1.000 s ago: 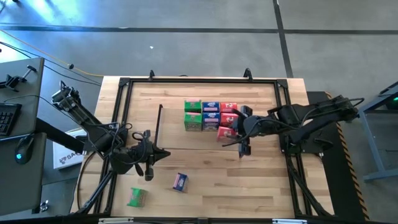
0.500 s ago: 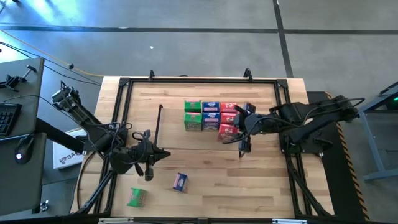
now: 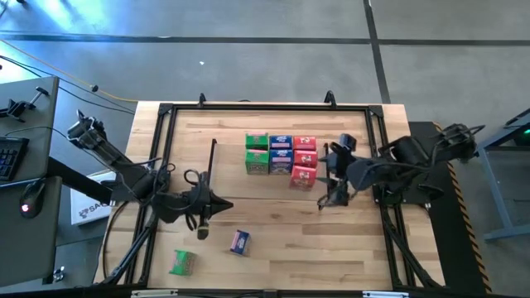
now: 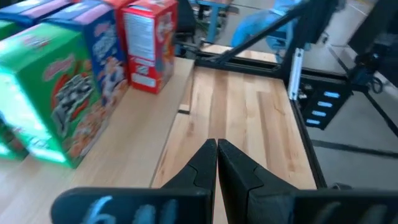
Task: Stack cereal on shelf
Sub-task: Put the red cereal box on the shelf aligned with the other red cereal box
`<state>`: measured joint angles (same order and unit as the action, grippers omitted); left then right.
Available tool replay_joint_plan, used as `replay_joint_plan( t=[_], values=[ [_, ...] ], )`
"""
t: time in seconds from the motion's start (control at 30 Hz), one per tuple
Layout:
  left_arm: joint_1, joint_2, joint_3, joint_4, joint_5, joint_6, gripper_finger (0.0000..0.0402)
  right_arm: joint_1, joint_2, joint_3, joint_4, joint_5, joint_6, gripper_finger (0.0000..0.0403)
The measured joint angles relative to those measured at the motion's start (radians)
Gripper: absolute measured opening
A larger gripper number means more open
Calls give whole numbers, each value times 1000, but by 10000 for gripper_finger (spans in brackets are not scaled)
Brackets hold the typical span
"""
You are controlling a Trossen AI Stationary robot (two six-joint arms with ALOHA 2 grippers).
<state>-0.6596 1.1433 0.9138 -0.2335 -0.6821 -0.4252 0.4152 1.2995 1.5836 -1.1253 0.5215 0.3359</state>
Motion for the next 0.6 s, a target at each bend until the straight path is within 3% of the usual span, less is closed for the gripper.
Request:
replay_joint_plan(
  t=[0.17,0.33,0.53,0.6],
  values=[
    [75,27,1,83,113,94,5,77,0,-15,-112,33,136,194],
    [168,113,0,177,216,159,5,148,1,-135,-112,46,261,120],
    [261,226,0,326,289,193,5,211,1,-283,73,85,318,21],
    [284,258,0,360,290,193,5,219,1,-334,163,99,314,6]
  ],
)
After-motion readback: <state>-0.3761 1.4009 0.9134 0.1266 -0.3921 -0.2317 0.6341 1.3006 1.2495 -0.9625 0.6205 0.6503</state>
